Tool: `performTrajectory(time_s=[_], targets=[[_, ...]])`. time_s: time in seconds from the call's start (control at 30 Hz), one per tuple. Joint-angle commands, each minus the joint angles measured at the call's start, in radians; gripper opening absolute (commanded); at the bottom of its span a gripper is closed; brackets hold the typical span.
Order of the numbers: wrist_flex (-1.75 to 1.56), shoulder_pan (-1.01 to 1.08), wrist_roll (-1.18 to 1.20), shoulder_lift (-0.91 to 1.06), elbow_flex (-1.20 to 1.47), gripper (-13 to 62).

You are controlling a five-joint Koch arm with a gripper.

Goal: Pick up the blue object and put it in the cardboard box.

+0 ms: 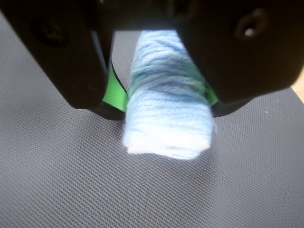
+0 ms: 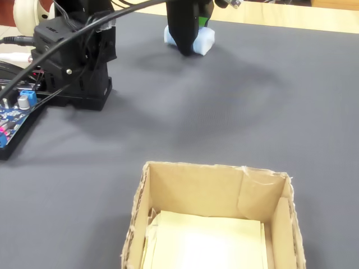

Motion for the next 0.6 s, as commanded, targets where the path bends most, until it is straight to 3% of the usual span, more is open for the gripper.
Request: performTrajectory(time_s=[0.0, 0.2, 0.57], targets=[[-0.012, 0.0, 0.023, -0.021, -0.035, 21.5], [-0.002, -0.002, -0.006, -0.051, -0.066, 13.1], [-0.038, 0.067, -0.041, 0.043, -0.074, 12.2]])
